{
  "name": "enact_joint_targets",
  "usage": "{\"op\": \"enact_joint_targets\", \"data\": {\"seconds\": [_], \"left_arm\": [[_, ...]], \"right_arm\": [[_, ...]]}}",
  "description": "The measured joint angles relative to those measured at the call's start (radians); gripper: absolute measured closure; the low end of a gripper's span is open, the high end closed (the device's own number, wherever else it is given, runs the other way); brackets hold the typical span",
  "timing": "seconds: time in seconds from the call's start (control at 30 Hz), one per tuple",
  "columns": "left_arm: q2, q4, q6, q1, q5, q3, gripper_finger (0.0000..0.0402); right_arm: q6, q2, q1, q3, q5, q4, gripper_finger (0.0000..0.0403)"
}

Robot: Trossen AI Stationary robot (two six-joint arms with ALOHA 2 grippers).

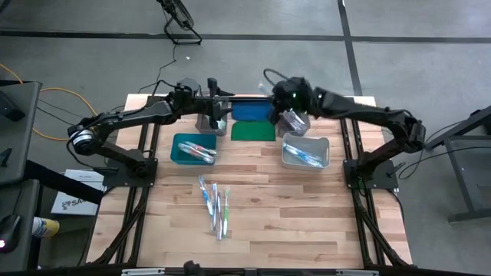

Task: Pick & Place Toothbrushes
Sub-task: Put the violet toothbrush into the right black bin

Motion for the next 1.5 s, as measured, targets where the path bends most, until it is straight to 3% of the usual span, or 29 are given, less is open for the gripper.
{"op": "enact_joint_targets", "data": {"seconds": [0.17,0.5,0.7,1.17,1.5], "left_arm": [[-0.029,-0.105,0.042,0.025,-0.065,-0.001,0.0152],[-0.027,-0.192,0.043,0.076,-0.094,-0.002,0.0176],[-0.027,-0.195,0.043,0.080,-0.091,-0.002,0.0183],[-0.027,-0.214,0.031,0.080,-0.086,-0.002,0.0183],[-0.027,-0.222,0.032,0.080,-0.086,-0.002,0.0183]], "right_arm": [[0.088,0.014,-0.106,0.093,-0.061,-0.270,0.0388],[0.163,0.048,-0.251,0.097,-0.199,-0.452,0.0388],[0.161,0.142,-0.292,0.097,-0.260,-0.489,0.0387],[0.098,0.289,-0.344,0.096,-0.265,-0.531,0.0384],[0.091,0.312,-0.345,0.095,-0.262,-0.537,0.0383]]}}
